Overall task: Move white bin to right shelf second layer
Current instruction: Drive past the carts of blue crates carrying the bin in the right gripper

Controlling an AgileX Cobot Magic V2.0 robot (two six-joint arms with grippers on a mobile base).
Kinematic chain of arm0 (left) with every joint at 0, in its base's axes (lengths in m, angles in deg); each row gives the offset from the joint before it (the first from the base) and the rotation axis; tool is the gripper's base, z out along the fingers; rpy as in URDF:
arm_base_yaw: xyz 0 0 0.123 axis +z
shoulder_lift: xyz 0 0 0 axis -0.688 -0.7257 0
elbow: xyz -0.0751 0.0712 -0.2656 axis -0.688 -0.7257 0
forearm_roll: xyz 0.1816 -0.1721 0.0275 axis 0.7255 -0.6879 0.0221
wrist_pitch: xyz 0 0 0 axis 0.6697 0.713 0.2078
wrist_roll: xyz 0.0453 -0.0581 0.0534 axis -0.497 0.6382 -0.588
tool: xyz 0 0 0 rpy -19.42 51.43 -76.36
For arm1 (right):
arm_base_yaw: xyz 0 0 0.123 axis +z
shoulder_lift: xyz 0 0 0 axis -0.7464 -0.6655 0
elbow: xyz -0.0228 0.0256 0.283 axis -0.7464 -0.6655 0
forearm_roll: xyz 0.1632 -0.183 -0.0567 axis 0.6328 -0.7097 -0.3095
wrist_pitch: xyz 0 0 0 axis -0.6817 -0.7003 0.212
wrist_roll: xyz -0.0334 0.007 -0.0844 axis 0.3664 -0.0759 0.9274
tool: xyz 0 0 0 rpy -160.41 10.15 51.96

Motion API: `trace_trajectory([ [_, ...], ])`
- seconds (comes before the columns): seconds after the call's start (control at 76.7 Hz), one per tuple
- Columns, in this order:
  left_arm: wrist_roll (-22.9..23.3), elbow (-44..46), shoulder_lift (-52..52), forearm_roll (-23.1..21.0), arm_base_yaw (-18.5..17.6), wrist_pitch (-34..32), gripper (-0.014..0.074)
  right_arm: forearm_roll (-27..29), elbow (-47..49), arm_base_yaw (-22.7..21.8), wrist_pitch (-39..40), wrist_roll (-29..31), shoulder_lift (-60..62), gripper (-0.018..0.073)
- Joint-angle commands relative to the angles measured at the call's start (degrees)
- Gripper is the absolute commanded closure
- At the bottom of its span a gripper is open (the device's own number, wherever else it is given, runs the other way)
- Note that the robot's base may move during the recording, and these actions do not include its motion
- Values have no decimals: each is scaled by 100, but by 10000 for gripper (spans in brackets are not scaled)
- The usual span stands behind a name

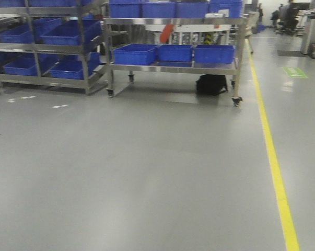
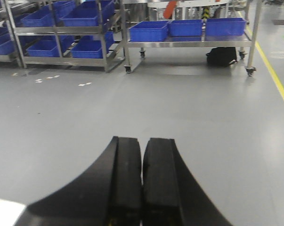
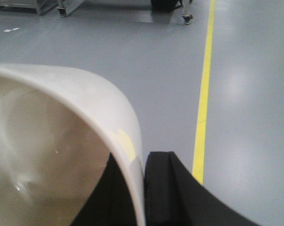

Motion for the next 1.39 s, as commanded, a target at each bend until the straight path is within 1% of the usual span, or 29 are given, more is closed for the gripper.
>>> trace_trajectory([
  [0.0, 30, -211, 90, 0, -7, -491, 512, -17, 184, 6, 591, -17, -7, 510],
  [1.381, 30, -211, 90, 0, -7, -491, 512, -17, 184, 6, 591, -17, -7, 510],
])
